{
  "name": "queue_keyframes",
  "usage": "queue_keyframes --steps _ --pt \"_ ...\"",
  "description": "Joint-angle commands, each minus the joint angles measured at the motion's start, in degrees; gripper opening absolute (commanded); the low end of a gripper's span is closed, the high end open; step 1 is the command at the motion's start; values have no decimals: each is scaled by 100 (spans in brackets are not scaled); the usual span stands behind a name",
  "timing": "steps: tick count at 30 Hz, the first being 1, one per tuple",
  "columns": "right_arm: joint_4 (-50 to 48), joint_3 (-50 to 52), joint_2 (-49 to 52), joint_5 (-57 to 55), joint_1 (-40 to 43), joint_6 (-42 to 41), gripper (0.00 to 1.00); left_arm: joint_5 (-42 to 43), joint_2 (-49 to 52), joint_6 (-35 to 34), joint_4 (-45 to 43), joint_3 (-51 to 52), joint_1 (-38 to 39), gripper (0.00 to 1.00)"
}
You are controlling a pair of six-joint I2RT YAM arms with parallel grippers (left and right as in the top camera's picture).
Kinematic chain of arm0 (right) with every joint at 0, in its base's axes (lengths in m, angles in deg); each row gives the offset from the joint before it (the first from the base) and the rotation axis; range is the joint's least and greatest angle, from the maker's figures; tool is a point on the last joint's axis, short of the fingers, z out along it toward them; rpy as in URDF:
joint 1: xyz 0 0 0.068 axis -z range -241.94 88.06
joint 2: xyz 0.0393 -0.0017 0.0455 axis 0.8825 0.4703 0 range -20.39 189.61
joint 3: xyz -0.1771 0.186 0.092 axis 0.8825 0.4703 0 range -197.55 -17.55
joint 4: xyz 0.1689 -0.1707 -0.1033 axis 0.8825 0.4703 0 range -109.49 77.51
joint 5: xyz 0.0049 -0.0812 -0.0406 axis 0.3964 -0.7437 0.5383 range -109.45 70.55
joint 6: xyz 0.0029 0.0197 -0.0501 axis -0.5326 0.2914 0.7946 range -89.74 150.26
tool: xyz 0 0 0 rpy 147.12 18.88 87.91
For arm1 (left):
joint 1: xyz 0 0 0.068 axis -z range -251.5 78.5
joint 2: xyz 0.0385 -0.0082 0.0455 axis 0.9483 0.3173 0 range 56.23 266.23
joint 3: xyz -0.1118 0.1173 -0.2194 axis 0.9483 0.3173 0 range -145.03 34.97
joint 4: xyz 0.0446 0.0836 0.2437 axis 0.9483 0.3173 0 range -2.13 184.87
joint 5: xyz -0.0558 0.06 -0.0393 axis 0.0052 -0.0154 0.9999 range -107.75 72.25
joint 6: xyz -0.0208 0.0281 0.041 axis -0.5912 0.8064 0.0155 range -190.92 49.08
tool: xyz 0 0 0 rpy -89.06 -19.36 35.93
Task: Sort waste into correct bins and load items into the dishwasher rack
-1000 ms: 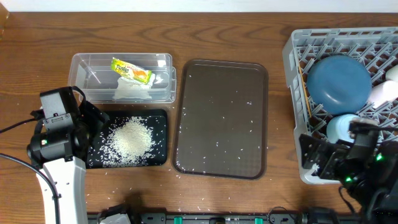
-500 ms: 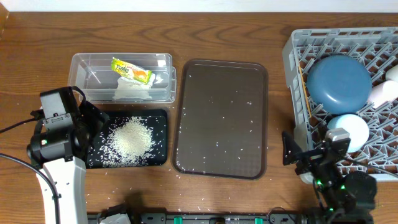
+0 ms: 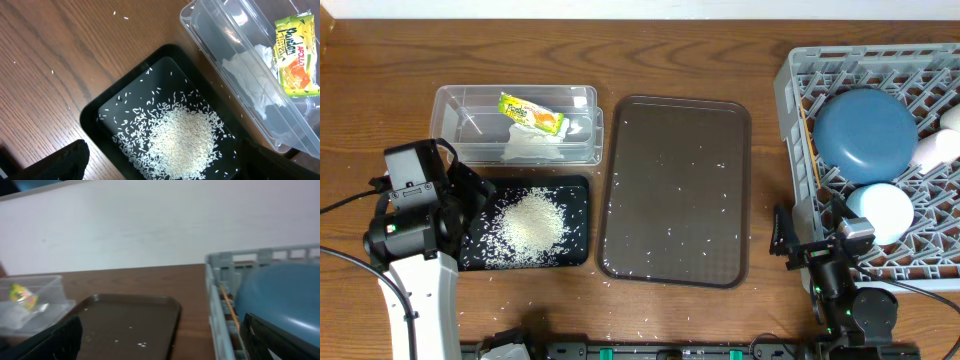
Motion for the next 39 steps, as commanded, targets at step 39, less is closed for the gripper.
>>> queue_keyframes --steps 39 --pt "551 85 -50 -883 -63 1502 99 -94 11 11 35 -42 -17 96"
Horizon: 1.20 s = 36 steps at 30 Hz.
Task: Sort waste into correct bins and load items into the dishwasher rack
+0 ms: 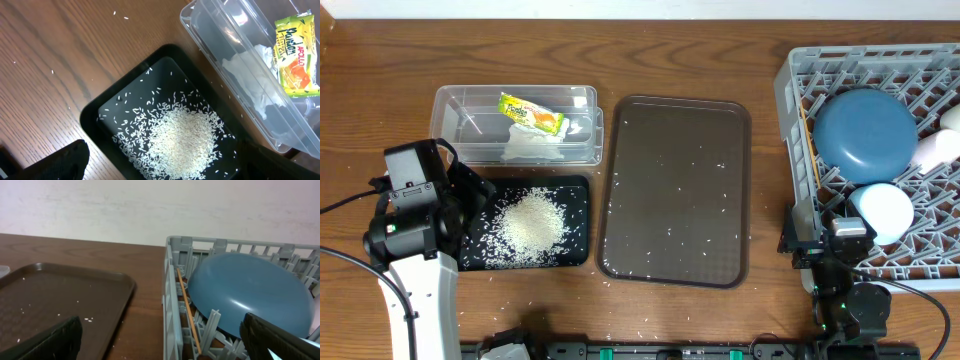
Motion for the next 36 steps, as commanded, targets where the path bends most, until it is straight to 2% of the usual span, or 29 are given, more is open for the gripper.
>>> queue_keyframes --steps 1,36 --pt "28 9 -37 -81 -63 90 99 -94 11 11 35 -42 -17 96" --pt "26 9 -37 -81 -66 87 99 -94 66 13 201 -42 -17 96"
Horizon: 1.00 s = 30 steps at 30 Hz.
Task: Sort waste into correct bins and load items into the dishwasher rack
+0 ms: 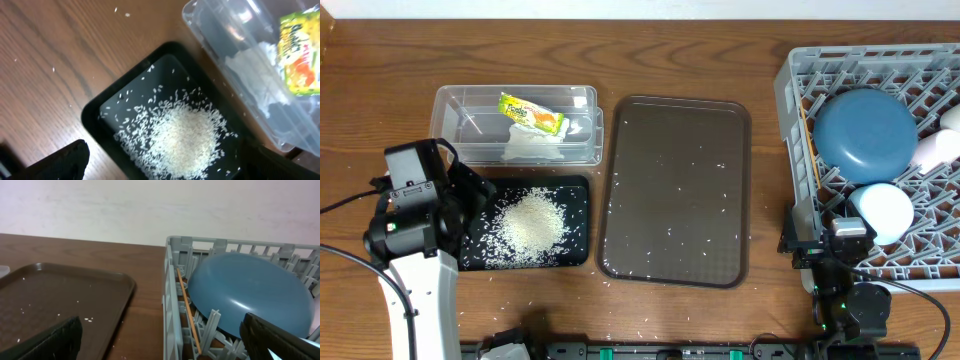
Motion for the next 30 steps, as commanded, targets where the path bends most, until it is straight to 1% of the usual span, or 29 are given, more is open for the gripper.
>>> queue_keyframes --steps 1,4,8,13,16,20,24,30 --pt "26 9 -37 -79 -63 87 99 -74 -20 11 201 -42 -17 96" --pt "26 9 -37 -79 -63 87 99 264 -199 11 498 -28 -13 96" --pt "26 9 -37 -79 -66 90 99 315 -503 33 774 109 -13 96" --pt "28 9 -37 -79 -63 90 99 319 -883 328 680 498 238 96" --pt "26 9 -37 -79 -63 87 99 319 -1169 413 267 901 601 96" --pt "28 9 -37 -79 -63 90 99 321 -1633 647 -673 1554 1255 97" --pt "26 9 -37 -79 -63 87 99 319 -2116 667 -1547 2151 1757 96" --pt "28 9 -37 -79 -63 90 99 319 -2896 660 -2203 2955 1961 96"
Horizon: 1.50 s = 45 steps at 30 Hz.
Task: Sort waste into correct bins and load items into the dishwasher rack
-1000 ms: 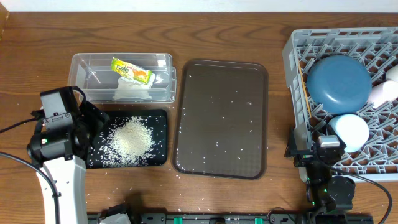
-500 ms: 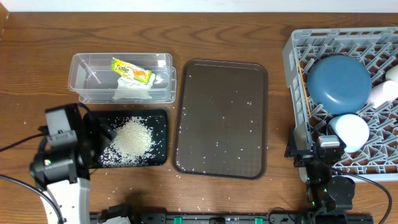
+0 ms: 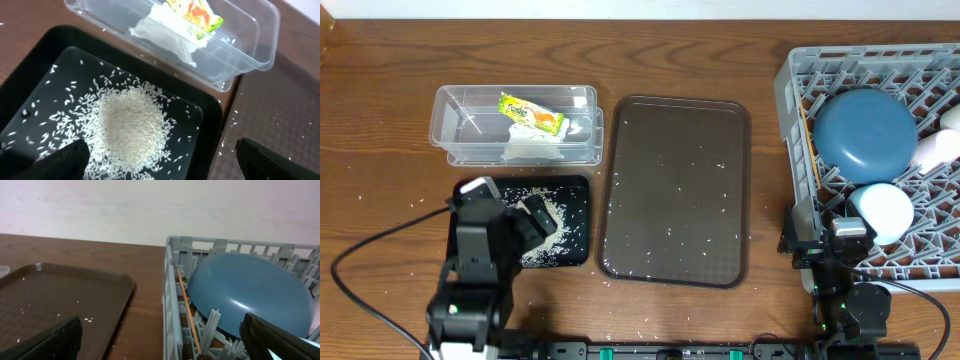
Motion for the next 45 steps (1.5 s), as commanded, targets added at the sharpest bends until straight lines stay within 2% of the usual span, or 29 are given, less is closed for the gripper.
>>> queue_keyframes --steps 1,8,14,21,30,40,45 --pt "28 9 -37 -74 -63 87 99 -26 -459 103 -175 450 37 96" --pt "28 9 -37 -74 -66 87 99 -24 -1204 101 -437 1250 37 96" --pt "28 9 -37 -74 -63 87 99 46 -1502 105 -1154 1740 37 96" --pt "28 9 -37 -74 -66 90 99 63 -2275 107 -1281 2107 37 96" --pt "28 9 -37 -74 -63 90 99 107 -3233 509 -1912 2879 37 96" --pt "28 9 -37 -74 -63 90 99 219 -3652 774 -2844 2946 37 97" --pt "28 9 -37 -74 -63 90 99 365 -3731 1145 -3233 2986 37 96"
